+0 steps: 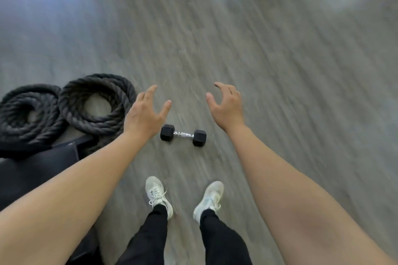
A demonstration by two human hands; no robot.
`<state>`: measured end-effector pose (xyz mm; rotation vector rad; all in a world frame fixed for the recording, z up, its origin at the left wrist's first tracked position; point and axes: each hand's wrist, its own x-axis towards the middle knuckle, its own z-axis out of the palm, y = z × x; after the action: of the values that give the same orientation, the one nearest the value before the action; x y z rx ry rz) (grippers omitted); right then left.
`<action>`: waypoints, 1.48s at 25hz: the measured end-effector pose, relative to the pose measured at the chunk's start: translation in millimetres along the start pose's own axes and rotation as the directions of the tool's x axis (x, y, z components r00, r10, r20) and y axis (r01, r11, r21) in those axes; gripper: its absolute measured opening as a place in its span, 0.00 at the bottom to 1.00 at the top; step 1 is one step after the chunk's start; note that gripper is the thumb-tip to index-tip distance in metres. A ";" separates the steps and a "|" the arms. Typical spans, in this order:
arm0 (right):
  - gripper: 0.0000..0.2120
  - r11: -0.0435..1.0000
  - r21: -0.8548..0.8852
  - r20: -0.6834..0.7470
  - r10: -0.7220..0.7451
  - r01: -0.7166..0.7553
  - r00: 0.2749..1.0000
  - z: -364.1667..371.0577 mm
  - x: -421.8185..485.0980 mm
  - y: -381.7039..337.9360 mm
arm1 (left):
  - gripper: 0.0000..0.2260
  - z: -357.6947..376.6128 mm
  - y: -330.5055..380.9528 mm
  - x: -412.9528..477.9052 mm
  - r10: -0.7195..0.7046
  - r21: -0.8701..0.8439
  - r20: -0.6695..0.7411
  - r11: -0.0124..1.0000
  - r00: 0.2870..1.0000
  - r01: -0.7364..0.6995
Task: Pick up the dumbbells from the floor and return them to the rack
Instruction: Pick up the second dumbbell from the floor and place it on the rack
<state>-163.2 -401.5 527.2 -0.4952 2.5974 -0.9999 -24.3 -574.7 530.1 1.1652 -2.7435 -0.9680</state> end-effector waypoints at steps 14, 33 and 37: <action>0.24 0.599 0.434 0.068 0.723 -0.673 0.687 402.4 114.6 387.8 | 0.34 436.0 -296.4 178.9 -0.555 -0.317 -0.035 0.795 0.831 0.518; 0.10 0.243 0.561 0.257 0.857 -0.792 0.446 439.7 131.4 415.8 | 0.21 471.3 -311.2 224.4 -0.764 -0.618 0.266 0.332 0.587 0.712; 0.13 0.248 0.536 0.300 0.838 -0.807 0.456 388.4 106.2 343.0 | 0.21 387.4 -268.9 205.3 -0.756 -0.642 0.165 0.405 0.633 0.651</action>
<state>-170.5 -432.9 -0.7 1.0287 1.8143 -1.2811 -90.0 -643.6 24.7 2.1126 -1.4064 -1.6086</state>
